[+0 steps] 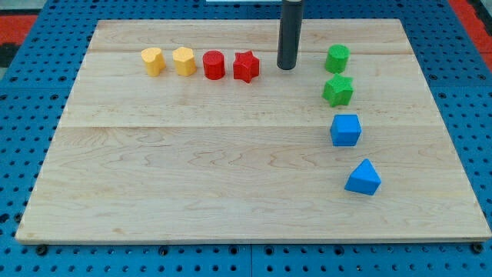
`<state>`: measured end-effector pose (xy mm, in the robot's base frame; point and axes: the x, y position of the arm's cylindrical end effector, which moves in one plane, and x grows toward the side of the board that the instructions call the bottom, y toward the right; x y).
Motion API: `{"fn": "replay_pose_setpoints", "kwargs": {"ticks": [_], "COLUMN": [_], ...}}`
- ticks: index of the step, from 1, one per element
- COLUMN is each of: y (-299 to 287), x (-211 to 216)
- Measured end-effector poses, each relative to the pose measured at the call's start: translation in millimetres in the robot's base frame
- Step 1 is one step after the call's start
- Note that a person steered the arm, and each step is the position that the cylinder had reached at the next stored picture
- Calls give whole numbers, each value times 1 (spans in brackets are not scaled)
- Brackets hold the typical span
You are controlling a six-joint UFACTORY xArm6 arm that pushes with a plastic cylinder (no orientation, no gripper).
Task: Push the red star close to the red circle
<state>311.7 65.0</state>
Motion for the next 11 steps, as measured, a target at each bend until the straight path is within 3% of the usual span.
{"fn": "replay_pose_setpoints", "kwargs": {"ticks": [4,5,6,8,9,10,11], "y": [2,0,-40,-49,-50,-70,-161], "x": [4,56,66,13,13,46,44]}}
